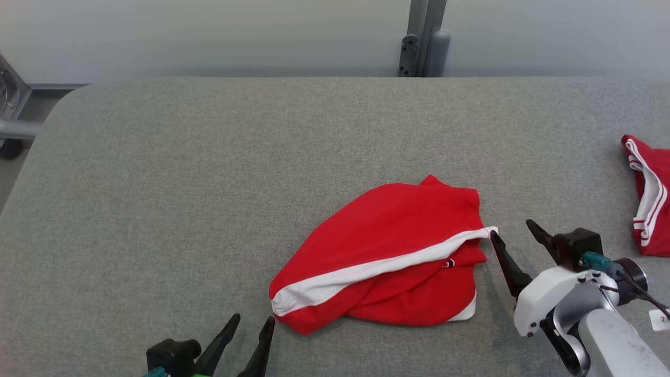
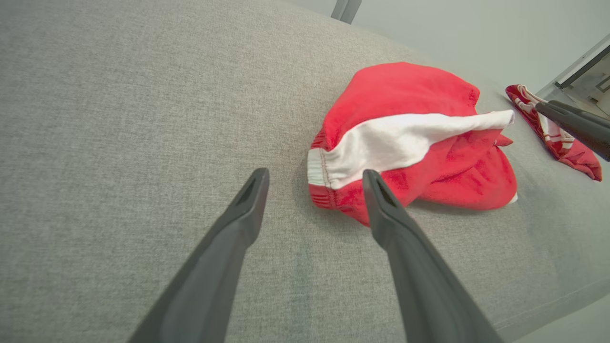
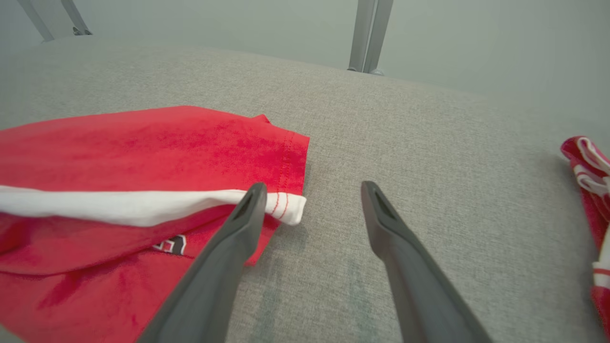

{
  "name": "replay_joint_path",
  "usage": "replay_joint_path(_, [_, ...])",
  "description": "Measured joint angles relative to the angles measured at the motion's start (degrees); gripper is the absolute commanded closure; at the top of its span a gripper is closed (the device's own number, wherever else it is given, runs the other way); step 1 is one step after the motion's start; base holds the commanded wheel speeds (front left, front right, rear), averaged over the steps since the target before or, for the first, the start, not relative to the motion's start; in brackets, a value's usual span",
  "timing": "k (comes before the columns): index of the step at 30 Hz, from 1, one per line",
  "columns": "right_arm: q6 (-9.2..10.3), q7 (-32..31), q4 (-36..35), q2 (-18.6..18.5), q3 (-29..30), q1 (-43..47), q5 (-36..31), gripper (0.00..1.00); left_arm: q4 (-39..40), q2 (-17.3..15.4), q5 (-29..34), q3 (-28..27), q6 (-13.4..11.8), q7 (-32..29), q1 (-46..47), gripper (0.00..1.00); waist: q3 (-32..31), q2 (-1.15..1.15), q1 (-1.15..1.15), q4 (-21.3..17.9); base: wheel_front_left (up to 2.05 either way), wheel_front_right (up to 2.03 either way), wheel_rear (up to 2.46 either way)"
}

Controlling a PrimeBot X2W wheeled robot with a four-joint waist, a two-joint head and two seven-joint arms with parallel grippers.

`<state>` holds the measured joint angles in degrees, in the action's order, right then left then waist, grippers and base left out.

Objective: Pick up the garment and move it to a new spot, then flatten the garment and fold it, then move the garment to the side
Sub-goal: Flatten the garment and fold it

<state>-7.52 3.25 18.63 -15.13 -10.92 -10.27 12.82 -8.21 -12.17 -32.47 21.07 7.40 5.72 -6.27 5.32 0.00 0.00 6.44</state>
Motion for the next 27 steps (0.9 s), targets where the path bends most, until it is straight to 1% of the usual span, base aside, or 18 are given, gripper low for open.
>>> replay_joint_path(3, [0.00,-2.9,2.0,-0.5,-2.1,-2.5,3.2,0.00,0.1,-1.5,-4.1,2.9,0.0,-1.2,2.5,0.00,1.7,0.00,0.00,0.6,0.00,0.00,0.00])
replay_joint_path(7, [-0.01,-4.6,3.5,-1.5,-4.3,-4.1,6.5,0.00,-0.1,-2.6,-7.4,5.6,0.0,-1.7,5.0,0.00,3.4,0.00,0.00,1.4,0.00,0.00,0.00])
replay_joint_path(12, [-0.01,-4.6,4.4,-2.0,-5.6,-4.5,8.9,0.00,-0.6,-4.0,-10.6,8.3,0.0,-1.8,6.8,0.00,4.6,0.00,0.00,2.0,0.00,0.00,0.00])
replay_joint_path(18, [-0.01,-4.6,3.8,-2.4,-7.6,-4.5,11.9,0.00,-1.0,-4.9,-14.1,10.0,0.0,-1.0,7.1,0.00,4.6,0.00,0.00,1.3,0.00,0.00,0.00])
replay_joint_path(27, [-0.01,-4.5,2.4,-3.5,-8.0,-4.2,14.1,0.00,-1.1,-6.1,-17.7,12.0,0.0,-0.5,8.3,0.00,4.4,0.00,0.00,0.5,0.00,0.00,0.00])
